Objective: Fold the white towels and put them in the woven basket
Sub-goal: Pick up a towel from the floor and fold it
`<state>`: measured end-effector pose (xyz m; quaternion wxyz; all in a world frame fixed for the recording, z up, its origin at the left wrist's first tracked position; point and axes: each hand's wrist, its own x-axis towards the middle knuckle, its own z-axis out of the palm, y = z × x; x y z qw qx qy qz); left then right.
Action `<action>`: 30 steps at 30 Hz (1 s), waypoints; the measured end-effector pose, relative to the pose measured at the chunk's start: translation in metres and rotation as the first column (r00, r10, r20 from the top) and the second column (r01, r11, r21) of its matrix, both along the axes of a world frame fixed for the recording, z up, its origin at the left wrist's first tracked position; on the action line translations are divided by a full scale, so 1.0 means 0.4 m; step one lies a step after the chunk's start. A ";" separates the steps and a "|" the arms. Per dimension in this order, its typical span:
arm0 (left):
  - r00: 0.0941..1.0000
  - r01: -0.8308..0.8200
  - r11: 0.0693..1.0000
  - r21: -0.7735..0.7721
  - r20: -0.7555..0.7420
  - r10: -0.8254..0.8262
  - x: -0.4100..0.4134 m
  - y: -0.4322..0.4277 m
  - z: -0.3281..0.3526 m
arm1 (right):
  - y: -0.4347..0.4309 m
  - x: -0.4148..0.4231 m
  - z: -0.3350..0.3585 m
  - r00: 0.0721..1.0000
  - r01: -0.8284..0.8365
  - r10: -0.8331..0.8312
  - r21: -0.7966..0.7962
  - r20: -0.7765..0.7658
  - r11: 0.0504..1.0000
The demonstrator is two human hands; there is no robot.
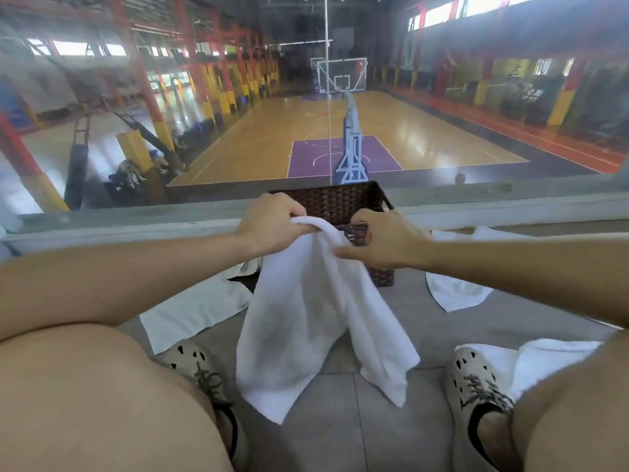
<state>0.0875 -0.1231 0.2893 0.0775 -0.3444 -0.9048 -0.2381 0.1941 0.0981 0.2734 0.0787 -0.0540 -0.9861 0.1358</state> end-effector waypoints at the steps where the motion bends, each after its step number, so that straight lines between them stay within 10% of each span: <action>1: 0.999 0.014 1.000 0.003 -0.032 -0.014 0.013 0.021 0.006 | -0.015 -0.003 -0.004 0.998 -0.053 0.052 -0.049 -0.030 0.997; 7: 0.975 -0.082 0.975 -0.206 -0.219 0.036 -0.001 0.020 0.021 | -0.021 -0.047 0.049 0.991 0.089 -0.096 -0.079 -0.089 0.993; 12: 0.961 -0.207 0.894 -0.398 -0.254 0.110 -0.030 -0.033 -0.008 | -0.019 -0.031 0.102 0.968 0.139 -0.227 -0.529 -0.104 0.837; 19: 0.989 0.080 0.997 -0.001 -0.129 -0.079 -0.001 -0.047 -0.008 | -0.024 -0.026 0.140 0.967 0.157 -0.249 -0.887 0.049 0.435; 23: 0.966 0.211 0.951 -0.227 -0.097 -0.238 0.010 -0.020 -0.044 | -0.048 -0.016 0.150 0.967 0.093 -0.256 -0.927 -0.003 0.363; 30: 0.978 0.166 0.986 -0.012 0.131 -0.163 0.040 0.052 -0.077 | -0.080 -0.022 0.163 0.970 0.111 -0.242 -0.906 0.010 0.408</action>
